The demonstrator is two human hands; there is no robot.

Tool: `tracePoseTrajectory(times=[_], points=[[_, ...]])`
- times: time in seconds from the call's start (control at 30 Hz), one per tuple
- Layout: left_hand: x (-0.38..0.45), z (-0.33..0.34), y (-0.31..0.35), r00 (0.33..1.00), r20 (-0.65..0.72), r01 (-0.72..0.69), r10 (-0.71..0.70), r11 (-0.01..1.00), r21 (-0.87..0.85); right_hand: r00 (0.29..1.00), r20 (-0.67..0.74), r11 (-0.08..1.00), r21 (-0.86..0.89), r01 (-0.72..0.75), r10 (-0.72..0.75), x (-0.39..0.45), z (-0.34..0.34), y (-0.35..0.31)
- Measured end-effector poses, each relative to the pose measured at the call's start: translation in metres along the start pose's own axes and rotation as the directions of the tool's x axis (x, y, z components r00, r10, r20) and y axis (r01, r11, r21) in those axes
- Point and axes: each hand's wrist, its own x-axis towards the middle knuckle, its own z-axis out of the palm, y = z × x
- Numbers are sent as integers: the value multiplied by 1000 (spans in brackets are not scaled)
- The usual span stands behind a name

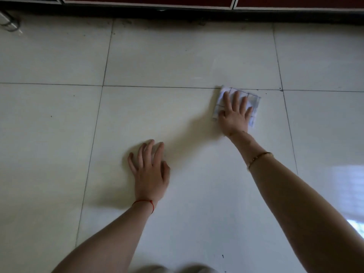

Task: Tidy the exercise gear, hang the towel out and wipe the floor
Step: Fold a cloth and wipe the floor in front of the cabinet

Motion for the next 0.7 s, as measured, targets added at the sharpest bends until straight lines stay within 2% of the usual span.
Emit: tracePoseTrajectory(times=[0.2, 0.33, 0.43, 0.57, 0.7], points=[[1, 3, -1, 999, -17, -29, 30, 999, 22, 969, 90, 972, -24, 234, -231, 23, 12, -64], [1, 3, -1, 1000, -7, -15, 16, 1000, 21, 894, 102, 896, -31, 442, -437, -7, 33, -96], [-1, 4, -2, 1000, 11, -10, 9, 998, 56, 848, 77, 851, 17, 525, -524, -44, 48, -93], [-2, 1, -2, 999, -48, -23, 24, 1000, 4, 863, 41, 864, 50, 501, -503, -88, 53, -60], [-1, 2, -1, 998, -45, -32, 32, 999, -7, 946, -49, 946, 30, 322, -320, -129, 51, -20]])
